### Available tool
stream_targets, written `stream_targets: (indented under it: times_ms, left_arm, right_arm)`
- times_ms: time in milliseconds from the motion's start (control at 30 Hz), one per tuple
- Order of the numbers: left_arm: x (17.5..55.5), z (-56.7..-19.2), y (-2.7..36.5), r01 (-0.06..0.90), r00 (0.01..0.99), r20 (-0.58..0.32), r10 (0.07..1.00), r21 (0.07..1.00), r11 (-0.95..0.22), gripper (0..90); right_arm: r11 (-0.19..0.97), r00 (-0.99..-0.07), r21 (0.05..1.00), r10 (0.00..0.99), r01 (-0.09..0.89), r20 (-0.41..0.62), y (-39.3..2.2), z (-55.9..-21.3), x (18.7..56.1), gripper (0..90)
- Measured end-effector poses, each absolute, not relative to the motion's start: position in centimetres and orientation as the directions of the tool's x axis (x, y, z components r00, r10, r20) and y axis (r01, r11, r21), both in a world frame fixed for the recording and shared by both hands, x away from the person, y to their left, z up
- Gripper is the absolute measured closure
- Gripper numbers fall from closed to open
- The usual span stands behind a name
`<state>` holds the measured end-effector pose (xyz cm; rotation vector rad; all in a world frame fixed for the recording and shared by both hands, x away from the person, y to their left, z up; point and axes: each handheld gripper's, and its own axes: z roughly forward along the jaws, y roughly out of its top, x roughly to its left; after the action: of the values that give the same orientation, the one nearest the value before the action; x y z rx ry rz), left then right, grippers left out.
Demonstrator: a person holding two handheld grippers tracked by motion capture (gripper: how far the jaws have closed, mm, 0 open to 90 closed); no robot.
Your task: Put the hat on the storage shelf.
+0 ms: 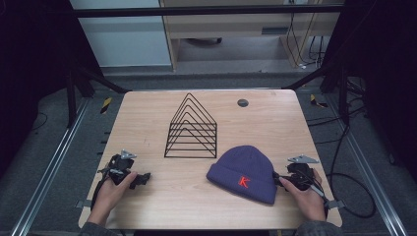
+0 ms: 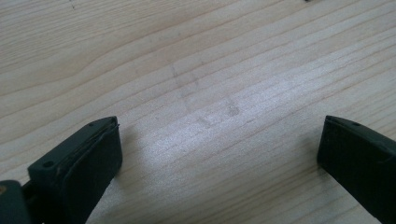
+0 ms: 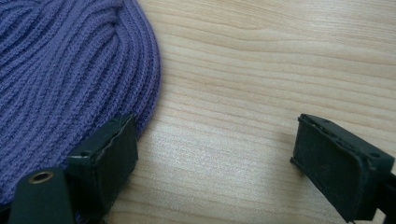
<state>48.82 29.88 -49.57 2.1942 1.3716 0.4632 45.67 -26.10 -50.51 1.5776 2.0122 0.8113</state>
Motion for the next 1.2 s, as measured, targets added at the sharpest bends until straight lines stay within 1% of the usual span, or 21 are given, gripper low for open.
stream_targets:
  times_ms: [467, 667, 900, 1033, 1100, 1133, 1200]
  left_arm:
    - [48.6, -49.6, 29.7, 0.733, 0.423, 0.015, 0.906, 0.582, -0.352, 0.0]
    - [48.7, -49.6, 29.7, 0.734, 0.421, 0.015, 0.907, 0.582, -0.350, 0.0]
    - [48.7, -49.6, 29.7, 0.735, 0.421, 0.014, 0.907, 0.581, -0.350, 0.0]
    - [48.7, -49.6, 29.7, 0.733, 0.422, 0.014, 0.906, 0.582, -0.351, 0.0]
    - [48.7, -49.6, 29.7, 0.730, 0.428, 0.019, 0.903, 0.582, -0.359, 0.0]
    - [48.7, -49.6, 29.7, 0.728, 0.429, 0.020, 0.903, 0.583, -0.359, 0.0]
    - [48.7, -49.6, 29.7, 0.727, 0.432, 0.020, 0.902, 0.584, -0.361, 0.0]
  right_arm:
    - [0.164, -0.232, 0.685, 0.973, 0.710, 0.007, -26.0, -50.5, 45.7, 13.6]
    - [0.171, -0.248, 0.661, 0.969, 0.731, 0.024, -26.0, -49.9, 45.7, 16.8]
    - [0.185, -0.265, 0.689, 0.964, 0.700, 0.010, -25.6, -49.1, 45.4, 18.3]
    - [0.184, -0.275, 0.698, 0.961, 0.692, 0.019, -25.3, -48.7, 45.2, 19.3]
    - [0.195, -0.287, 0.697, 0.958, 0.690, 0.016, -25.1, -48.5, 45.1, 21.2]
    - [0.198, -0.293, 0.699, 0.956, 0.687, 0.017, -24.9, -48.3, 45.0, 23.9]
    - [0.194, -0.294, 0.698, 0.955, 0.689, 0.025, -24.7, -48.2, 45.0, 24.5]
